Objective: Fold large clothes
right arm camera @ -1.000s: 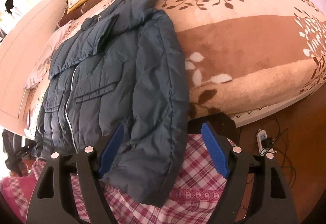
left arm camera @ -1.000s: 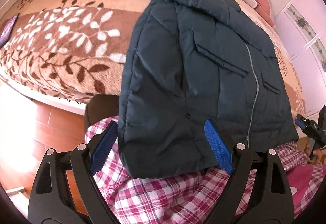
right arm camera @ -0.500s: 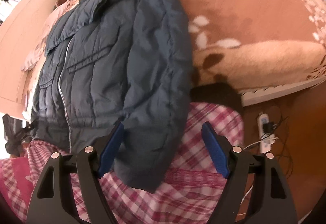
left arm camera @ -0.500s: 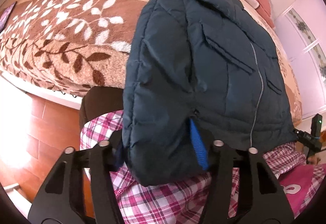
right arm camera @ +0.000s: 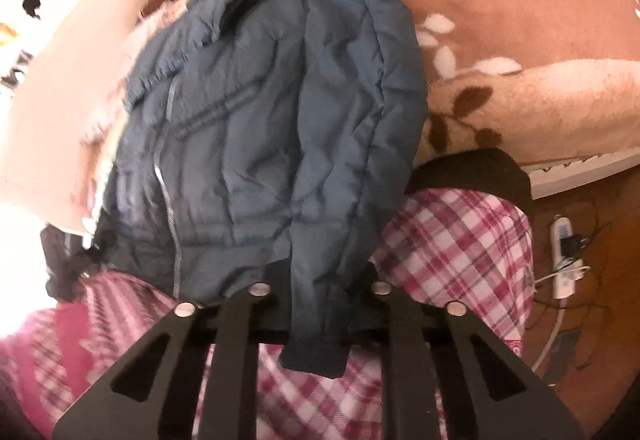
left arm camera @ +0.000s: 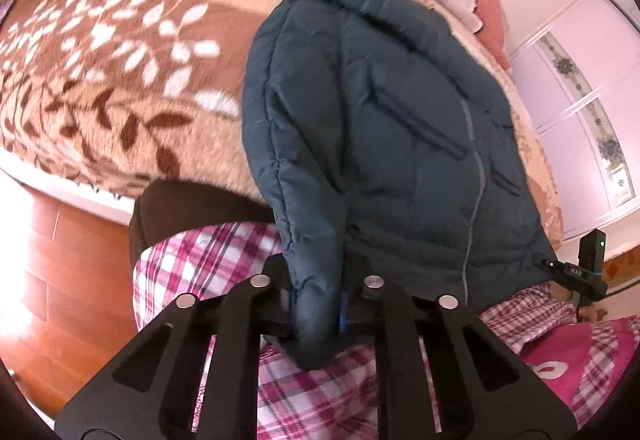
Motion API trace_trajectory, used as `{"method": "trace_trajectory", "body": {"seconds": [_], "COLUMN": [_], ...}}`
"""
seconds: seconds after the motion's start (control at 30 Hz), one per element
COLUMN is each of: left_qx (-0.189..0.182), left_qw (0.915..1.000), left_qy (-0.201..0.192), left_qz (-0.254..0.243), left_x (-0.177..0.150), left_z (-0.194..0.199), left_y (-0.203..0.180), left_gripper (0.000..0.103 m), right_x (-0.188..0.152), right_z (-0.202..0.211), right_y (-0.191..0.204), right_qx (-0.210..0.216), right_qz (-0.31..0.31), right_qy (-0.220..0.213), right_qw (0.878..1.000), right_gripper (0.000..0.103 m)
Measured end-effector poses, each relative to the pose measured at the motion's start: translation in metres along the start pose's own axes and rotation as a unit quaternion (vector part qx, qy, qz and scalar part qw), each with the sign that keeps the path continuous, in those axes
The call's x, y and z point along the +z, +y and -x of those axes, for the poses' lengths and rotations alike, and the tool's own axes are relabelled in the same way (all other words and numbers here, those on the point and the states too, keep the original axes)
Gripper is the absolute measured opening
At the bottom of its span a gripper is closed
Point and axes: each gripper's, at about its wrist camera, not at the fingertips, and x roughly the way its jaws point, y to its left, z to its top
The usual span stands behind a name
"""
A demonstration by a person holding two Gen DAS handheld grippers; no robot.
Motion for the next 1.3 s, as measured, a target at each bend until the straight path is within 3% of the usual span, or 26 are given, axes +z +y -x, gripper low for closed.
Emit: {"method": "trace_trajectory", "body": {"seconds": [0.2,0.4,0.53,0.97,1.07,1.2,1.3], "left_qx": [-0.029,-0.063,-0.073,-0.106,-0.122,-0.128,-0.133], "left_qw": [0.9967,0.9847,0.9767,0.9696,0.9653,0.9611,0.963], "left_qy": [-0.074,-0.153,-0.187,-0.196,-0.202,-0.214,-0.215], "left_qz": [-0.016,-0.054,-0.078,-0.101,-0.112,-0.118,-0.095], "left_x": [0.025,0.054,0.062,0.017,0.002,0.001,0.015], "left_z": [0.036,0.086,0.116,0.171,0.189,0.202,0.194], "left_y": [-0.022,-0.053,-0.068,-0.06,-0.06,-0.06,-0.056], "left_gripper": [0.011,0.011,0.011,0.011,0.011,0.011,0.011], "right_x": [0.023,0.051,0.057,0.003,-0.016,-0.025,-0.015], "right_z": [0.03,0.081,0.112,0.158,0.178,0.192,0.185], "right_y": [0.023,0.047,0.059,0.054,0.06,0.064,0.059], "right_qx": [0.041,0.105,0.123,0.144,0.162,0.172,0.171], "right_qz": [0.012,0.015,0.025,0.014,0.022,0.031,0.018], "right_qy": [-0.05,-0.137,-0.176,-0.204,-0.219,-0.231,-0.227], "right_qw": [0.998,0.985,0.976,0.968,0.962,0.957,0.959], "right_gripper": [0.015,0.015,0.015,0.015,0.015,0.015,0.015]}}
